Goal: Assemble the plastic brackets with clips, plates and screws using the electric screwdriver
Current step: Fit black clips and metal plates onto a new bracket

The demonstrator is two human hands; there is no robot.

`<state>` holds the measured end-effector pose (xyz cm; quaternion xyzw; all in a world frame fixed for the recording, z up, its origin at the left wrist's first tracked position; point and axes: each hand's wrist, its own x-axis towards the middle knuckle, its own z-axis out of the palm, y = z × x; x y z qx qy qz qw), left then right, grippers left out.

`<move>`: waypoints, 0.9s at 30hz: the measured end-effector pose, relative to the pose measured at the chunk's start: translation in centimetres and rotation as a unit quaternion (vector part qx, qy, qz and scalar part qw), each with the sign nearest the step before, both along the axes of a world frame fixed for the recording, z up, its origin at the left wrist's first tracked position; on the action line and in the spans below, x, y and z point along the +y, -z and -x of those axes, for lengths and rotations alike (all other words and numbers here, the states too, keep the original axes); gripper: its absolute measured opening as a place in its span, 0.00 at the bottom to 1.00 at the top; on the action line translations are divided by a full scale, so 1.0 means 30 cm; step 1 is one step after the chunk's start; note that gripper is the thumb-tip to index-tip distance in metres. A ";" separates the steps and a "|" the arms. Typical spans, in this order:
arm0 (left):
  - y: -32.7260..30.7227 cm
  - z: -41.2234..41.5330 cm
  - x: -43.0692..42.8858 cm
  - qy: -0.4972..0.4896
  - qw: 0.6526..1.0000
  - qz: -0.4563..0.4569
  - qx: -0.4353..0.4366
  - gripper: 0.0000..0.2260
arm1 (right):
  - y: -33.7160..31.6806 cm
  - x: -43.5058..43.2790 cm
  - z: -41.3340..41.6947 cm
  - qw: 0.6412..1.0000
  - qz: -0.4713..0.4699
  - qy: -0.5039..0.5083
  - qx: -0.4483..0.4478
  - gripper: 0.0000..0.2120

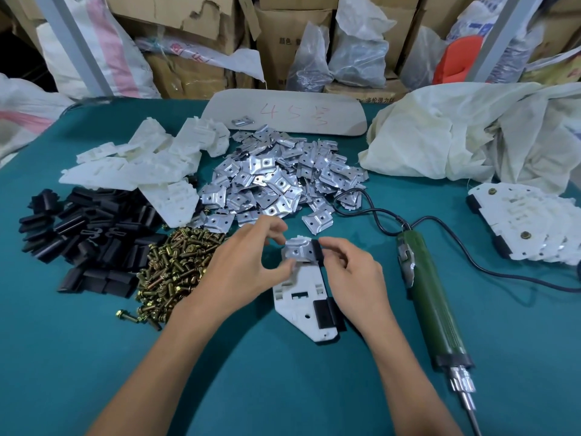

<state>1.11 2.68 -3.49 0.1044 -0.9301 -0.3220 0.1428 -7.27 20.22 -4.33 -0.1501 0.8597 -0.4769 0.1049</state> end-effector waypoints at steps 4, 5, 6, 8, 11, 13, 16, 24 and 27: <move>0.014 -0.006 0.004 -0.008 0.999 -0.026 0.030 0.21 | 0.003 0.001 0.005 0.999 0.026 0.001 -0.022 0.12; 0.017 -0.008 0.006 -0.009 0.999 -0.022 0.036 0.21 | 0.002 0.001 0.007 0.999 0.044 0.002 -0.031 0.12; 0.020 -0.011 0.008 -0.010 0.999 -0.016 0.041 0.20 | 0.000 0.001 0.008 0.997 0.067 0.003 -0.044 0.12; 0.022 -0.016 0.009 -0.011 0.999 -0.004 0.052 0.20 | -0.002 -0.003 0.008 0.991 0.112 -0.001 -0.072 0.15; 0.024 -0.023 0.008 0.007 0.998 0.039 0.053 0.24 | -0.003 -0.015 -0.002 0.987 0.128 -0.016 -0.095 0.16; 0.024 -0.021 0.008 0.012 0.997 0.060 0.043 0.24 | -0.002 -0.019 -0.007 0.986 0.130 -0.021 -0.098 0.14; 0.026 -0.018 0.008 -0.002 0.998 0.053 0.047 0.22 | -0.001 -0.015 -0.002 0.985 0.136 -0.020 -0.108 0.13; 0.021 -0.021 0.021 -0.005 0.997 0.039 0.060 0.21 | -0.008 -0.017 -0.004 0.982 0.148 -0.030 -0.116 0.10; 0.018 -0.022 0.027 -0.007 0.997 0.038 0.067 0.21 | -0.010 -0.015 -0.004 0.976 0.175 -0.031 -0.126 0.09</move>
